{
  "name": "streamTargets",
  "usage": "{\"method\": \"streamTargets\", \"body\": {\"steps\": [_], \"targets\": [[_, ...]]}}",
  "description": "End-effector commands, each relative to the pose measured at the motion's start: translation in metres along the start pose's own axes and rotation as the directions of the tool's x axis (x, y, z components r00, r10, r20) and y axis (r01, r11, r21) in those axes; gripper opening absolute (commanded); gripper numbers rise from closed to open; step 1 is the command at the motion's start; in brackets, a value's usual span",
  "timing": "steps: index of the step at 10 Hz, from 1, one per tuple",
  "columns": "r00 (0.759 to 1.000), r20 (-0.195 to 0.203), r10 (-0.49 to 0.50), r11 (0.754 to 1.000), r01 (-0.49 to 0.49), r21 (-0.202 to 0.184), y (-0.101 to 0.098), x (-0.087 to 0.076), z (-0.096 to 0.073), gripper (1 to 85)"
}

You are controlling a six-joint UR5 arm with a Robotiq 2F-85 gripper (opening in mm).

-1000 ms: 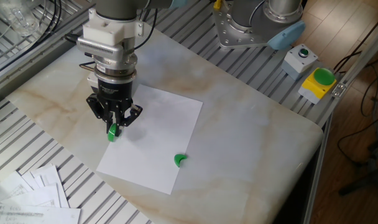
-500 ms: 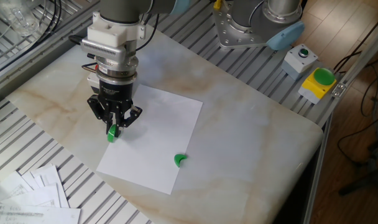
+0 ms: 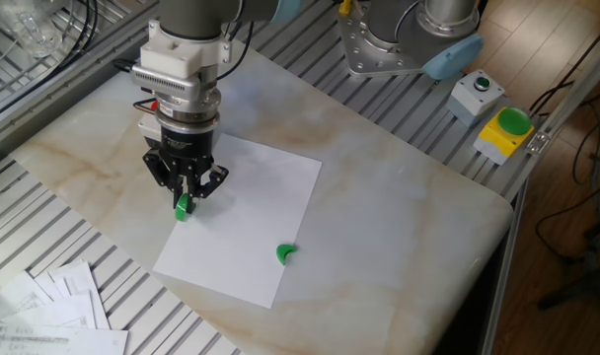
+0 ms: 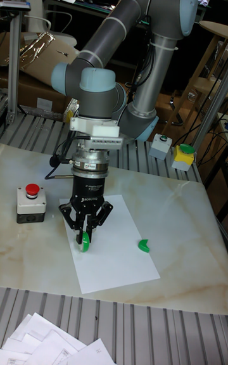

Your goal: Use the correction tape on paper

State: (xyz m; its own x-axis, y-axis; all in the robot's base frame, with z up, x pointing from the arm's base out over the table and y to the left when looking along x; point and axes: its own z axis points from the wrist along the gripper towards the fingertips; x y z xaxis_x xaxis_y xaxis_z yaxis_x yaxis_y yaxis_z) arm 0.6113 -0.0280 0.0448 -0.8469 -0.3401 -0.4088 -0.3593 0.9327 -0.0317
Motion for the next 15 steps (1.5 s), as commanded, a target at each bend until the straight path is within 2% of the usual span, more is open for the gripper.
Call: {"method": "streamTargets", "body": {"steps": [1,11,15], "targets": [[1.000,0.009,0.008,1.000,-0.008,-0.013,-0.001,-0.002,0.001,1.7],[0.999,0.051,-0.004,1.000,0.004,-0.010,-0.003,-0.012,0.003,1.7],[0.997,0.072,0.010,0.999,-0.008,-0.032,0.003,-0.018,0.004,1.7]]}}
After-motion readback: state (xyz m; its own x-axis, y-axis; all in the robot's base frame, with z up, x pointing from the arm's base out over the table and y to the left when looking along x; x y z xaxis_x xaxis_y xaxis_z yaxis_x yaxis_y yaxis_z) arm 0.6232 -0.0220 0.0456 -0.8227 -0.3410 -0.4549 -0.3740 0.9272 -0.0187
